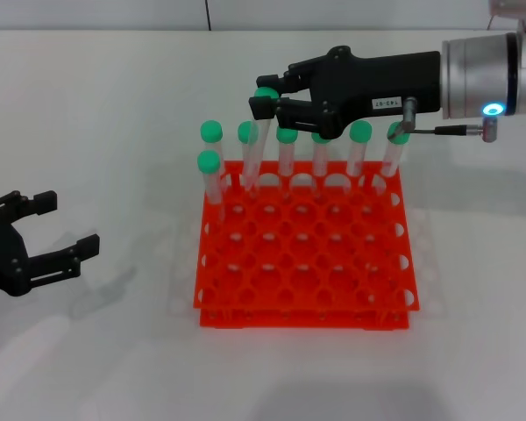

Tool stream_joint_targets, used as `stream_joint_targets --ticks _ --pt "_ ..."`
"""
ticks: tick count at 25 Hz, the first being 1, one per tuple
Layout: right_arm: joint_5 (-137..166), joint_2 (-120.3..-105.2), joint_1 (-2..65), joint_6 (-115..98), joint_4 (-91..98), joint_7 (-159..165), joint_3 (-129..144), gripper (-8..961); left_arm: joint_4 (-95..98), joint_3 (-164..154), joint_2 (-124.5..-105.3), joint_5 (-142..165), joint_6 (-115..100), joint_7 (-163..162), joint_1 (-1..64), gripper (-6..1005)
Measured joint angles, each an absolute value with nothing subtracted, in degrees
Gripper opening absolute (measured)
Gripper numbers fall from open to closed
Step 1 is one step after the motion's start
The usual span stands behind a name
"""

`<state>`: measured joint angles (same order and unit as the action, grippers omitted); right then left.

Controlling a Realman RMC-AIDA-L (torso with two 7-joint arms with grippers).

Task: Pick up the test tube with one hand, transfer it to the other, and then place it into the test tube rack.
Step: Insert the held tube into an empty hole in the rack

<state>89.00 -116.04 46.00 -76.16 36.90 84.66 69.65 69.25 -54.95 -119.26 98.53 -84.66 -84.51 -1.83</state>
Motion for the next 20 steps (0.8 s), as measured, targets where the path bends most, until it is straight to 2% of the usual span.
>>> stream_joint_targets --ticks 20 --pt "87.02 -116.02 46.33 -71.05 37.01 84.75 76.51 360 67.76 -52.66 -119.27 101.44 -84.43 -85.59 1.61 878"
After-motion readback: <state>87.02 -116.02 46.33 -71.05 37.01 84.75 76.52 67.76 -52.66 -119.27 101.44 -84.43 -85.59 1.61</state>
